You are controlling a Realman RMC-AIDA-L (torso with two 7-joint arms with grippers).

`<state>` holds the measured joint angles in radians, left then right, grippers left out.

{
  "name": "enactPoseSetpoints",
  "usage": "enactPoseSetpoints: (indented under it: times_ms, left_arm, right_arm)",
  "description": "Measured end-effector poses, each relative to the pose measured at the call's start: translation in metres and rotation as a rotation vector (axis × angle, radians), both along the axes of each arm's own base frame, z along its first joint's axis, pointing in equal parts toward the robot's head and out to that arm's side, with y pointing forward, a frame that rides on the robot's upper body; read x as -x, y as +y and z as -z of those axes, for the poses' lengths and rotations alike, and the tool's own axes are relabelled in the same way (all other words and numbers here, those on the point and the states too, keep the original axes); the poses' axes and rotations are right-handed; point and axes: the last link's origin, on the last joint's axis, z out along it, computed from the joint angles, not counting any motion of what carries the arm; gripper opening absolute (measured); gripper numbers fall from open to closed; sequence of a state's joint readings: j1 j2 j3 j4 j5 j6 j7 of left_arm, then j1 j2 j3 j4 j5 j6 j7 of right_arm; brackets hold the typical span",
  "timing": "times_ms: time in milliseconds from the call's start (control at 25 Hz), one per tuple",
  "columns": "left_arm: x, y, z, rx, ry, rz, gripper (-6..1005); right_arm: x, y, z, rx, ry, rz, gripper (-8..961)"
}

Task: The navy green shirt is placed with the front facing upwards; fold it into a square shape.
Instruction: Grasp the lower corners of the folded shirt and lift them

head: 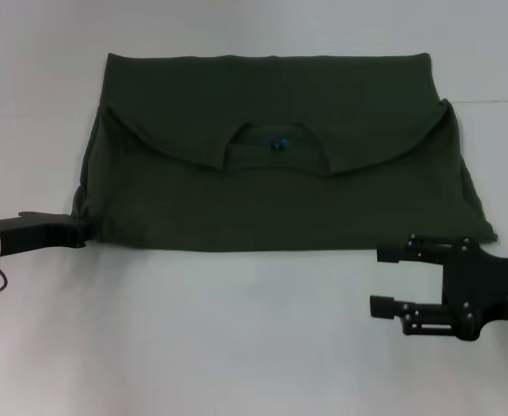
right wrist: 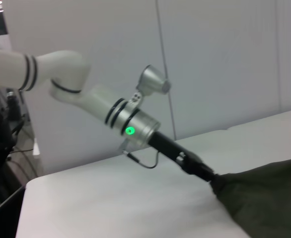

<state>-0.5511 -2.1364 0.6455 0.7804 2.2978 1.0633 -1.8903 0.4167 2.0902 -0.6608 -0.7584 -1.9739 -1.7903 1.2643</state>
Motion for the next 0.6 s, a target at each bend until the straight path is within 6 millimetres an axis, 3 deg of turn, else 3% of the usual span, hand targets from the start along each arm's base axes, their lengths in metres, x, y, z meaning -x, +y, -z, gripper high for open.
enactPoseSetpoints:
  times_ms: [280,600]
  left_arm:
    - [-0.002,-0.006,0.002,0.028,-0.015,0.015,56]
    - [-0.015,-0.005,0.001,0.022,-0.088,0.053,56]
  right_arm:
    - [-0.007,0.008,-0.017,-0.066,-0.005,0.085,789]
    - [-0.039,0.018,-0.058,-0.239,0.004,0.358,789]
